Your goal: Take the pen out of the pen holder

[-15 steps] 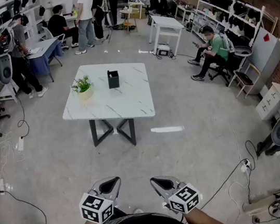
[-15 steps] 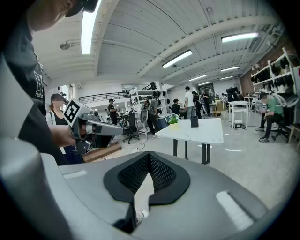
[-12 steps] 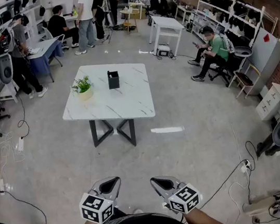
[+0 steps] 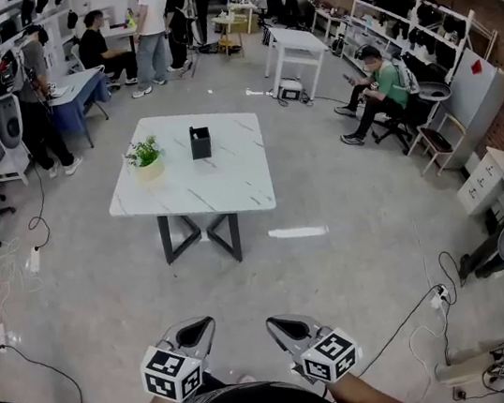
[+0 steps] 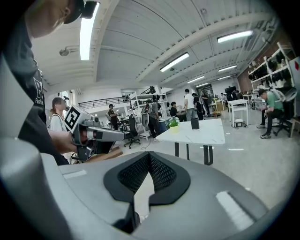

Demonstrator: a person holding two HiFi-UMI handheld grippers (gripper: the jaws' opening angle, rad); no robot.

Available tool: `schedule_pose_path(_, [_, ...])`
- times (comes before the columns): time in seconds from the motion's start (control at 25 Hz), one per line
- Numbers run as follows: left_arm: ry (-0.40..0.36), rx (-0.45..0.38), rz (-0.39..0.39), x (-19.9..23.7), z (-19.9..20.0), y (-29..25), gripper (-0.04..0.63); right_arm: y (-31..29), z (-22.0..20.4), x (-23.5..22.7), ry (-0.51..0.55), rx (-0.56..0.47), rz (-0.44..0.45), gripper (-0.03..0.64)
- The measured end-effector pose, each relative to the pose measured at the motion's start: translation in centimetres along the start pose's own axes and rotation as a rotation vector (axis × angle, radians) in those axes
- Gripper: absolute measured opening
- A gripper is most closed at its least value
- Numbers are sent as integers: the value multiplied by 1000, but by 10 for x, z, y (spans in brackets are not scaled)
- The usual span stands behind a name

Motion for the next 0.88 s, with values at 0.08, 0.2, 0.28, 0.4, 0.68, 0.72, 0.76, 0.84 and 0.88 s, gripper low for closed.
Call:
schedule_pose_path(0.08, [0,-2,-1,-1,0,0,57,0,0,0,9,2,-12,0])
schedule_pose_path(0.2, [1,-1,-2,-1,0,0,57,-1,0,0,20,5,-21,0])
schedule_pose_path(0.28, [4,-1,1,0,-1,0,57,-2,0,0,23,9,-21,0])
schedule_pose_path(0.4, [8,-3,5,1,1,2,57,-4,2,1,27,15,-18,0])
schedule_pose_path(0.68, [7,-6,8,2,-3,4,57,-6,-2,3,33,16,-11,0])
schedule_pose_path(0.72, [6,-6,8,2,-3,4,57,-5,-2,3,34,16,-11,0])
schedule_pose_path(0.76, [5,-5,8,1,-3,4,57,-4,-2,3,35,17,-10,0])
schedule_pose_path(0.84, [4,-4,9,-1,-3,4,57,-3,-1,2,35,17,-9,0])
schedule_pose_path(0.88, [4,-3,9,-1,-2,4,57,-2,0,2,35,17,-7,0])
Point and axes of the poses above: the fingertips, and each gripper's own axes: y backward along the fingers, x to its left, z out of its top, the point moved 10 cm from there along y, backward along the fingers, and after that the axes turned 13 degrees about -z, right-handed, at the moved point
